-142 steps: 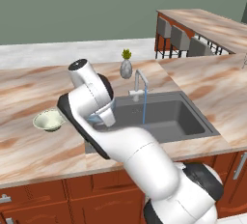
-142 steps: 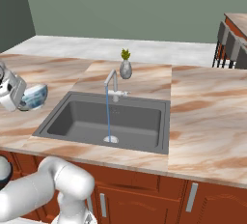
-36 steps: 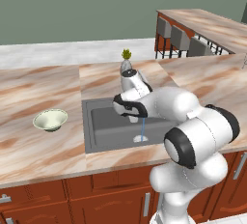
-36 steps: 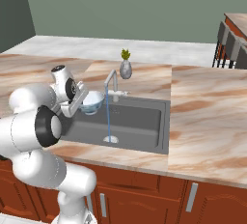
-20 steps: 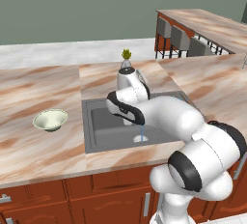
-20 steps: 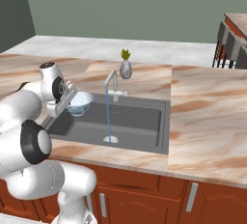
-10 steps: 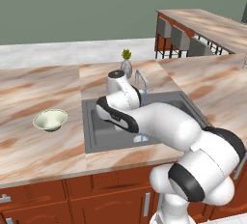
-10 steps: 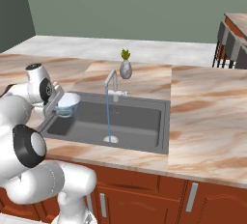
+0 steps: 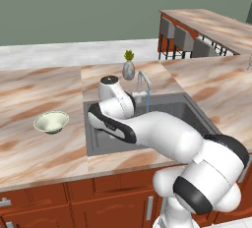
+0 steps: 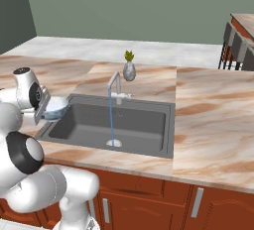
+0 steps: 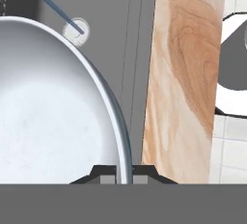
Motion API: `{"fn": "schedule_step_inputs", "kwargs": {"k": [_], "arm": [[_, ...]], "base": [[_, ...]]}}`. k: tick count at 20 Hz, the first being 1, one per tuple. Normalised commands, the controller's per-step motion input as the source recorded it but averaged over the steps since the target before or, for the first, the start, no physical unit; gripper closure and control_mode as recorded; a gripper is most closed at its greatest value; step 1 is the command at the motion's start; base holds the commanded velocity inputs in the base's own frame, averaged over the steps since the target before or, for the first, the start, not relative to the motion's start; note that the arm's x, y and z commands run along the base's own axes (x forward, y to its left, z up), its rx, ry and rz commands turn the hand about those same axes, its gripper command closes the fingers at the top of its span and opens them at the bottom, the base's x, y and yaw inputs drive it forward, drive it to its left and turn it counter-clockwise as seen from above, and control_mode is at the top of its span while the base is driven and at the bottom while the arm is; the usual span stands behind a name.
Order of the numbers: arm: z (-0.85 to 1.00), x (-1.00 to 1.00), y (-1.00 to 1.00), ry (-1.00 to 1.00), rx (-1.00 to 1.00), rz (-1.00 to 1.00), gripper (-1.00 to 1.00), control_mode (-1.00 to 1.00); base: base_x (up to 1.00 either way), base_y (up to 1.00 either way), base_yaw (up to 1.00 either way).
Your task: Rinse each bowl for a few seconds and place them down in the sink or on the counter.
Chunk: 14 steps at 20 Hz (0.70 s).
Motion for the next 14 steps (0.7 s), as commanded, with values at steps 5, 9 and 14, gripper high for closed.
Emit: {"fn": "schedule_step_inputs", "kwargs": {"k": [5, 9, 14], "arm": [[0.00, -0.21, 0.42, 0.00, 0.02, 0.20, 1.00, -1.00], [0.00, -0.26, 0.42, 0.00, 0.01, 0.20, 1.00, -1.00], [0.00, -0.27, 0.47, 0.00, 0.00, 0.17, 1.00, -1.00]], "base": [[0.00, 0.00, 0.00], [0.00, 0.00, 0.00], [0.00, 0.00, 0.00]]}}
